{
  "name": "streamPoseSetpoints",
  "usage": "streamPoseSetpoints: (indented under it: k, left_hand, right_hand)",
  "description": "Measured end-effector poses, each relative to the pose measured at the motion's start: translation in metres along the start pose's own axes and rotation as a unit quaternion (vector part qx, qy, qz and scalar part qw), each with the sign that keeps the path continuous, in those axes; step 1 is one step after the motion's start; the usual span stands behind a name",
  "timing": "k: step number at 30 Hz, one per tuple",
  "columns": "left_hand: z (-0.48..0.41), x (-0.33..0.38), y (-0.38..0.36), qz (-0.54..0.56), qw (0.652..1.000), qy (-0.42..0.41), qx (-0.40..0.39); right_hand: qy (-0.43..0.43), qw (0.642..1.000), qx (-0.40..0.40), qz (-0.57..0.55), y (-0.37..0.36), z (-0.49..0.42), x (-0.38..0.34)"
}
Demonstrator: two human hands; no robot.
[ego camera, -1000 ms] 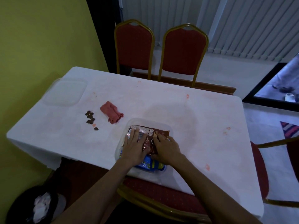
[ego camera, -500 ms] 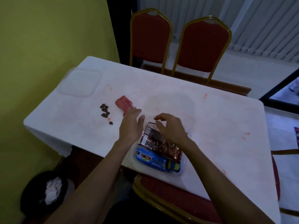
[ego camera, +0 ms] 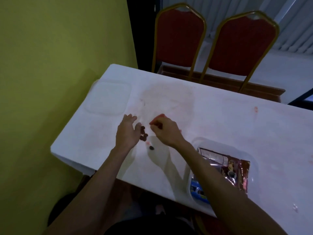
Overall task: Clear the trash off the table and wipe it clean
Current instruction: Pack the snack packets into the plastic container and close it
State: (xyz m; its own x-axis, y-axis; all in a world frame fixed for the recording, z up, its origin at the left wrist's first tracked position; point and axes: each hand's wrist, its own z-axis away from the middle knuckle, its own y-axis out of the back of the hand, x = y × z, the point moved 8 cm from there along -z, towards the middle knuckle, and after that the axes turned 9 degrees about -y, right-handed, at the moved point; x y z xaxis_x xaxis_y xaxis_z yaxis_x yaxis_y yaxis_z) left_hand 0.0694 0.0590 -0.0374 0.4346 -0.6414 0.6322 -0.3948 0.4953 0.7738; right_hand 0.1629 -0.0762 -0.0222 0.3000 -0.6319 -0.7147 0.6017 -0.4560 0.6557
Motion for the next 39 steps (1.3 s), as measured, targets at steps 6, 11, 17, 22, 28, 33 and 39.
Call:
streamPoseSetpoints:
  k: [6,11,17,22,28,33,39]
  left_hand:
    - [-0.037,-0.065,0.009,-0.041,0.996,0.010,-0.084]
    - [-0.081,-0.091,0.005,-0.040,0.994,0.017,-0.101]
    - [-0.108,-0.115,-0.004,-0.155,0.977,0.027,-0.144]
    - [-0.118,-0.126,-0.004,-0.237,0.962,-0.019,-0.136]
    - [-0.134,-0.114,0.018,-0.255,0.962,-0.064,-0.073]
    - [-0.138,-0.064,0.108,-0.023,0.987,-0.110,0.117]
    - [-0.103,-0.025,0.142,0.502,0.861,0.050,0.058]
  right_hand:
    - [-0.066,0.997,-0.017,-0.029,-0.042,-0.017,-0.006]
    - [-0.108,0.993,-0.048,0.016,-0.056,-0.027,0.002]
    - [-0.166,0.986,-0.013,-0.018,-0.051,-0.029,0.011]
    - [-0.183,0.983,0.007,-0.018,-0.051,-0.030,0.011]
    - [-0.193,0.981,0.001,-0.031,-0.050,-0.032,0.003]
    - [-0.206,0.970,0.002,-0.126,-0.038,-0.054,-0.021]
    - [-0.205,0.924,0.175,-0.271,0.020,-0.077,-0.065]
